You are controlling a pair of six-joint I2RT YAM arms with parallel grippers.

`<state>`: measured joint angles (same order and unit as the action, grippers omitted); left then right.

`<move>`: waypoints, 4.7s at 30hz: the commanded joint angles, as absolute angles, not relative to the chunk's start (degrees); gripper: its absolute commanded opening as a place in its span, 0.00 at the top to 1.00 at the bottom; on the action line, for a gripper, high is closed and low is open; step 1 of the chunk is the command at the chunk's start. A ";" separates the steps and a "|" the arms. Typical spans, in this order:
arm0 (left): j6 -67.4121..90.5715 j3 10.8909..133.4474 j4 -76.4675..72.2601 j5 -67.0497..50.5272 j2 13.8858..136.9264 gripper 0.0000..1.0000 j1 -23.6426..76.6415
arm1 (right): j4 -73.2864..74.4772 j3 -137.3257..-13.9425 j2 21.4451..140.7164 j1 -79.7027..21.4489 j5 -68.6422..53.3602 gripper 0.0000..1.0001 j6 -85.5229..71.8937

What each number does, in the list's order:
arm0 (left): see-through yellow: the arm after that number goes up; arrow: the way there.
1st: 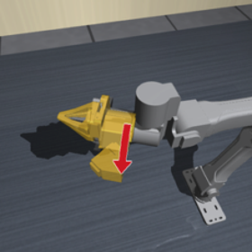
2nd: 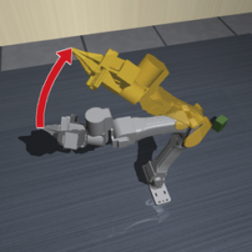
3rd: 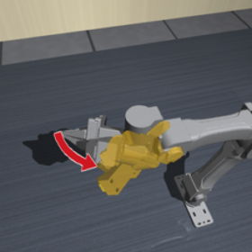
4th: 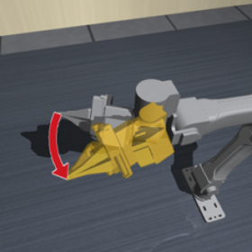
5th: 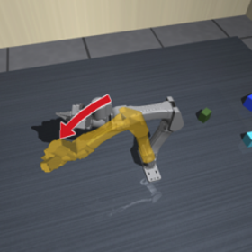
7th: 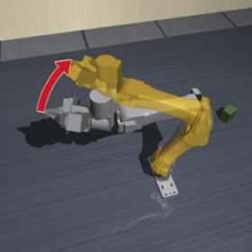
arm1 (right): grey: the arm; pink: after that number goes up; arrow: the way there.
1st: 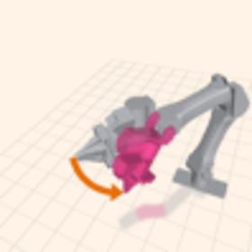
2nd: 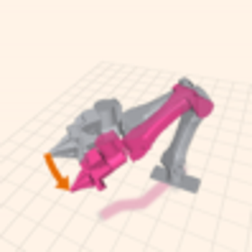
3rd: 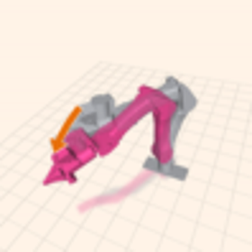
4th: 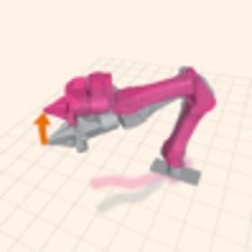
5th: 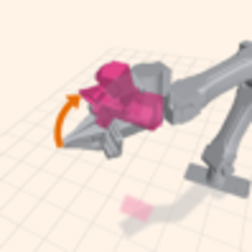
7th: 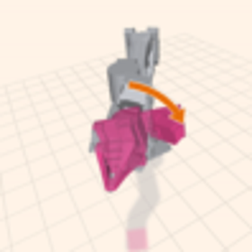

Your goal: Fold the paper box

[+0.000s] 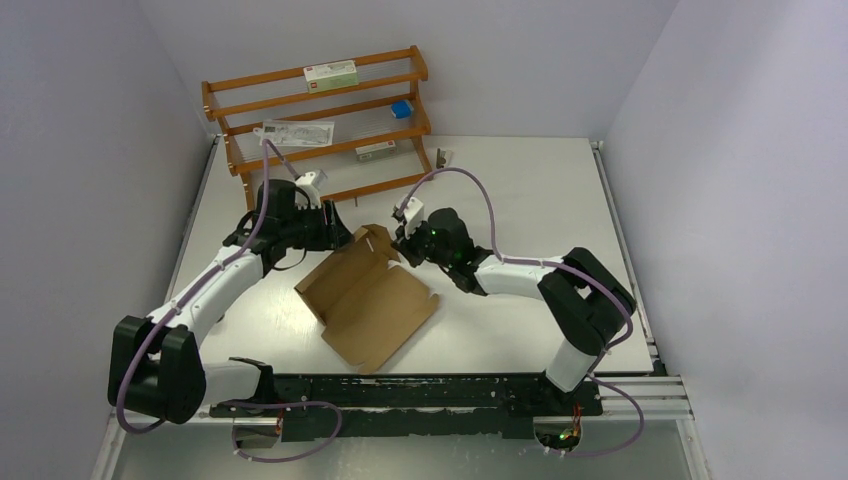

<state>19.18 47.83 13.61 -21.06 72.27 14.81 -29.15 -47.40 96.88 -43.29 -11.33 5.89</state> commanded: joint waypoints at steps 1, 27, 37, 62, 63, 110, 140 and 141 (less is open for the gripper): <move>22.71 45.01 10.94 -26.03 72.03 0.52 14.63 | -27.26 -49.49 96.82 -44.43 -7.46 1.00 2.06; 34.76 41.22 2.91 -19.67 70.34 0.54 23.03 | -33.68 -42.55 95.19 -49.12 5.81 1.00 -11.08; 36.47 39.78 1.27 -13.96 69.80 0.55 28.36 | -38.60 -38.90 93.95 -50.21 6.51 1.00 -13.73; 25.38 37.53 -4.52 -9.48 71.31 0.58 32.44 | -44.20 -35.95 93.61 -47.33 -9.79 0.83 -4.65; 24.71 37.53 -4.72 -10.12 71.50 0.58 32.43 | -44.35 -36.10 93.88 -46.39 -11.79 0.82 -4.21; 15.80 42.19 -1.69 -21.33 75.86 0.61 29.49 | -32.93 -47.20 98.42 -34.80 -31.22 0.92 22.13; 15.77 42.80 -3.50 -28.33 76.92 0.62 29.40 | -35.29 -51.67 104.94 -36.22 -38.91 0.57 17.69; 15.99 42.80 -3.68 -28.61 77.05 0.62 29.44 | -35.81 -51.72 105.18 -36.29 -39.42 0.57 17.28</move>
